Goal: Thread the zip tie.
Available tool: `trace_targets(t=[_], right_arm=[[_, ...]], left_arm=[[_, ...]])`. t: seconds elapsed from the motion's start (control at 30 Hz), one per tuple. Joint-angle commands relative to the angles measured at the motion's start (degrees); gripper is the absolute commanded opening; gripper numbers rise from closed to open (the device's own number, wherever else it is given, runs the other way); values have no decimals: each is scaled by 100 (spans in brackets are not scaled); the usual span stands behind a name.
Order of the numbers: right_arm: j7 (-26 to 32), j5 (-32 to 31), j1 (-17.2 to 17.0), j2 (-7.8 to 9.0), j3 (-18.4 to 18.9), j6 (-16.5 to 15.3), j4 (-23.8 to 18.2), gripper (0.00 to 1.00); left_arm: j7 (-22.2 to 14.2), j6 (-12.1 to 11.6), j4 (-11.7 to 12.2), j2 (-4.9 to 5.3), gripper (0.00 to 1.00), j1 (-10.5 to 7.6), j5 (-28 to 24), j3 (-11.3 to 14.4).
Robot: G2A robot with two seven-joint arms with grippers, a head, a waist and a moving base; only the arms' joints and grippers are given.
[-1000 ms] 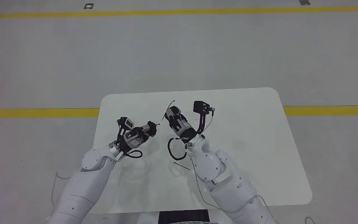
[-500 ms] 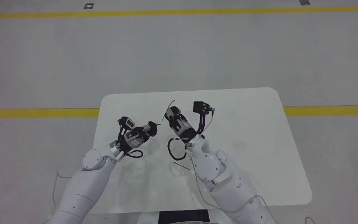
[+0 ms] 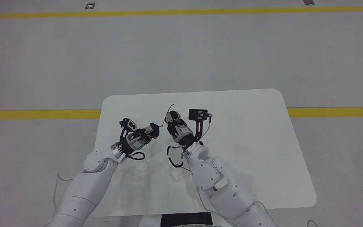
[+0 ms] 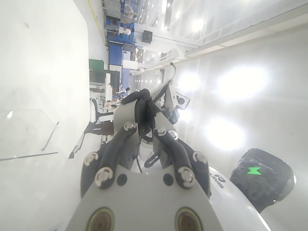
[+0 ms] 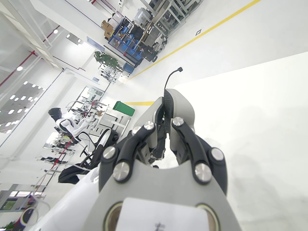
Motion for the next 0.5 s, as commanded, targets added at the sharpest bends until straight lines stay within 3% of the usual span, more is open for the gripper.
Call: trace_targets(t=[0.0,0.47], right_arm=[[-19,-96,-1,-6,-20,46,7,0],[-102,-487,-56,-60,-153,258,23,0]], left_arm=[[0,0,0,0,0,0,0,0],[0,0,0,0,0,0,0,0]])
